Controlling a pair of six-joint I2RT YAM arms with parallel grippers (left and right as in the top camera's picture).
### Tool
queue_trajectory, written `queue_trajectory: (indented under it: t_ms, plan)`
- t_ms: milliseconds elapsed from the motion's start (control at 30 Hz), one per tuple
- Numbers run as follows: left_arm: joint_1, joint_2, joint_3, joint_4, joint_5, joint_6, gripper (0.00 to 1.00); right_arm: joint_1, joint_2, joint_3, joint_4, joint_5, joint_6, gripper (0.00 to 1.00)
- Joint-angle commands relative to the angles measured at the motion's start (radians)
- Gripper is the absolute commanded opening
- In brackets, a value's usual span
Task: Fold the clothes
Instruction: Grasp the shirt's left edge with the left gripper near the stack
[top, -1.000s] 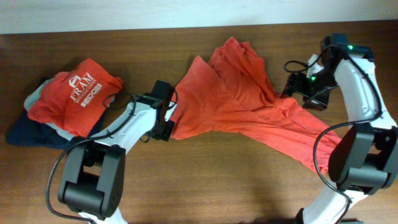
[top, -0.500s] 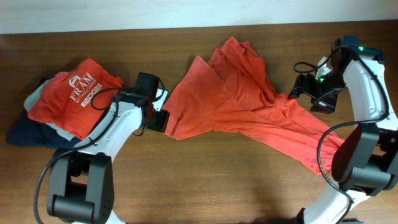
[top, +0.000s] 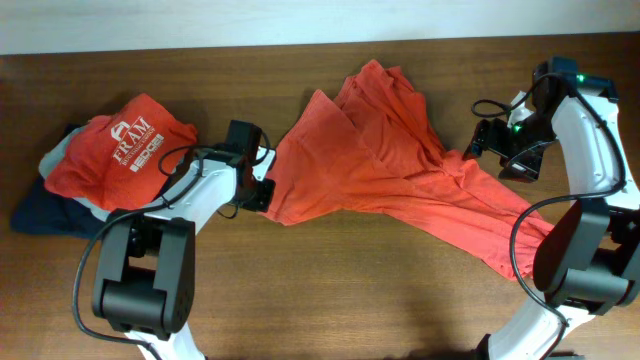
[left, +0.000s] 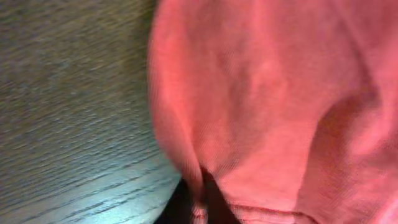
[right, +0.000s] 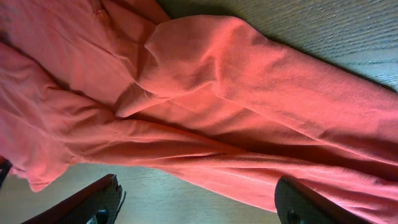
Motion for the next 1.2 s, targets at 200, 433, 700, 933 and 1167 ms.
queue_trajectory:
  t_ms: [200, 433, 700, 933, 1167]
  plan:
    - [0.041, -0.080, 0.128, -0.236, -0.226, -0.125, 0.01, 0.003, -0.013, 0.000, -0.018, 0.053, -0.010, 0.84]
    - [0.127, -0.250, 0.229, -0.332, -0.287, -0.143, 0.01, 0.003, -0.013, 0.000, -0.042, 0.063, -0.010, 0.85]
    - [0.203, -0.363, 0.229, -0.374, -0.289, -0.146, 0.01, 0.011, -0.013, -0.032, -0.050, 0.076, -0.010, 0.83]
    - [0.204, -0.366, 0.229, -0.391, -0.290, -0.146, 0.01, 0.092, -0.013, -0.229, 0.060, 0.069, -0.051, 0.17]
    - [0.204, -0.366, 0.229, -0.394, -0.290, -0.146, 0.01, 0.123, -0.013, -0.421, 0.183, 0.069, -0.005, 0.04]
